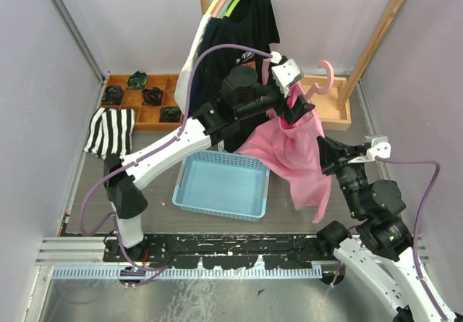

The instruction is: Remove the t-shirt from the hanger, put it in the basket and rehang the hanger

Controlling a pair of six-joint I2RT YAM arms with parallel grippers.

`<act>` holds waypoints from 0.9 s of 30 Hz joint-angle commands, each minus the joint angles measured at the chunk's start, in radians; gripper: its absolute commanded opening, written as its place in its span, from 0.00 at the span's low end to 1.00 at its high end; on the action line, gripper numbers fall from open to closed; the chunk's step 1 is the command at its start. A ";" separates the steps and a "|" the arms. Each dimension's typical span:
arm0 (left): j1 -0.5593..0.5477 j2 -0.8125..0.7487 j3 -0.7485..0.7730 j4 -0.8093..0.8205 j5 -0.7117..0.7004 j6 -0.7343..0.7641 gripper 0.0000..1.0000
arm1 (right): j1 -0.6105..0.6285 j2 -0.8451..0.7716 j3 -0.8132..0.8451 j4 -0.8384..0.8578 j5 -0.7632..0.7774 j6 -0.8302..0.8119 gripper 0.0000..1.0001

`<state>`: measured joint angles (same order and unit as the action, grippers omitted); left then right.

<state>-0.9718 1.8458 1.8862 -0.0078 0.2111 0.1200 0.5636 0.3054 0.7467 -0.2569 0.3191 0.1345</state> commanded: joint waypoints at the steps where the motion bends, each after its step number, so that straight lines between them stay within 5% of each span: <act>1: 0.005 0.009 0.059 0.006 0.027 0.005 0.95 | 0.002 -0.018 0.020 0.136 -0.034 -0.006 0.01; 13: 0.027 0.031 0.096 -0.015 0.025 -0.017 0.96 | 0.002 -0.014 0.027 0.137 -0.046 -0.007 0.01; 27: 0.111 0.092 0.164 -0.056 0.200 -0.192 0.95 | 0.002 -0.016 0.043 0.134 -0.055 -0.011 0.01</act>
<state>-0.8753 1.9186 1.9945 -0.0284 0.3546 -0.0322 0.5636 0.3050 0.7467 -0.2508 0.2825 0.1333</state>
